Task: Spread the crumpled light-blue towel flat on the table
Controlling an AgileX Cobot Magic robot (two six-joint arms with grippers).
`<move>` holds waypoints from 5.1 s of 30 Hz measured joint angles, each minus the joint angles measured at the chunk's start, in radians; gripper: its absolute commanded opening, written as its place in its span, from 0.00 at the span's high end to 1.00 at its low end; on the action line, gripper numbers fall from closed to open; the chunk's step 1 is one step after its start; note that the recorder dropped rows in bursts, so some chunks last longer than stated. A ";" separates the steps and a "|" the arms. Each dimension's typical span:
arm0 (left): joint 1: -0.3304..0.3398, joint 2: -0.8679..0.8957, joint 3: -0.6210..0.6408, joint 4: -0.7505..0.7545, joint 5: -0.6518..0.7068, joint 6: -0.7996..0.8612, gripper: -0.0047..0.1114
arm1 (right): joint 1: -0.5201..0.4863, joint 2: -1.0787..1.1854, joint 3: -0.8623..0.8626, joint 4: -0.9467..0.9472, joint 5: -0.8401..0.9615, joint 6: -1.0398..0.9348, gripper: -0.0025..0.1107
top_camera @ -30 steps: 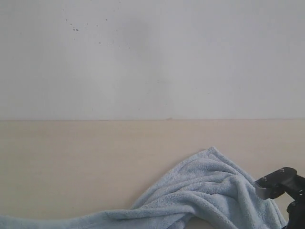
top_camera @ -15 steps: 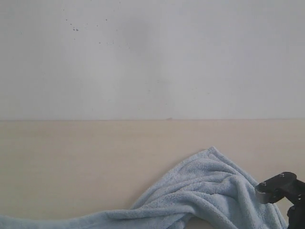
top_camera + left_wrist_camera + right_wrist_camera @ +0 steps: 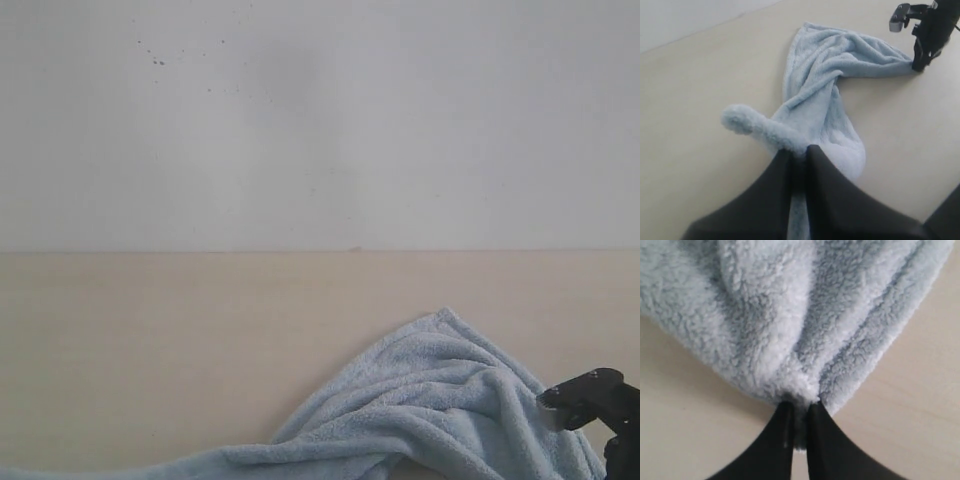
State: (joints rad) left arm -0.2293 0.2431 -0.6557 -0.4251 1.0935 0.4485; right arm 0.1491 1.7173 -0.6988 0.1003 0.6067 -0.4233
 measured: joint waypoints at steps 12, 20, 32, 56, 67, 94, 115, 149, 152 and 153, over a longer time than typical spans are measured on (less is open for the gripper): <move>0.000 0.000 0.000 0.026 0.060 -0.005 0.41 | 0.000 -0.049 0.010 0.047 -0.026 0.021 0.98; -0.002 0.000 0.035 0.081 0.063 -0.033 0.41 | 0.000 -0.090 0.010 0.069 -0.027 0.025 0.98; -0.011 0.062 0.096 0.197 0.089 -0.097 0.51 | 0.000 -0.093 0.010 0.093 -0.031 0.025 0.98; -0.205 0.888 -0.039 0.271 0.125 -0.095 0.48 | 0.000 -0.093 0.010 0.175 -0.080 0.017 0.98; -0.207 0.907 0.066 0.275 0.127 -0.095 0.48 | 0.000 -0.093 0.012 0.248 -0.123 -0.032 0.98; -0.207 1.216 0.110 0.369 0.123 -0.095 0.48 | 0.000 -0.093 0.012 0.280 -0.130 -0.054 0.98; -0.207 1.351 0.112 0.341 0.066 -0.131 0.48 | 0.000 -0.095 0.012 0.282 -0.136 -0.054 0.98; -0.207 1.447 0.115 0.323 0.058 -0.130 0.61 | 0.000 -0.095 0.012 0.294 -0.138 -0.054 0.98; -0.207 1.448 0.115 0.321 0.058 -0.129 0.71 | 0.000 -0.095 0.012 0.294 -0.138 -0.054 0.98; -0.207 1.448 0.115 0.320 0.058 -0.129 0.75 | 0.000 -0.095 0.012 0.294 -0.138 -0.054 0.98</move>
State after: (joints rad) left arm -0.4367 1.6915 -0.5403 -0.1055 1.1517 0.3199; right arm 0.1491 1.6224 -0.6869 0.3940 0.4688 -0.4770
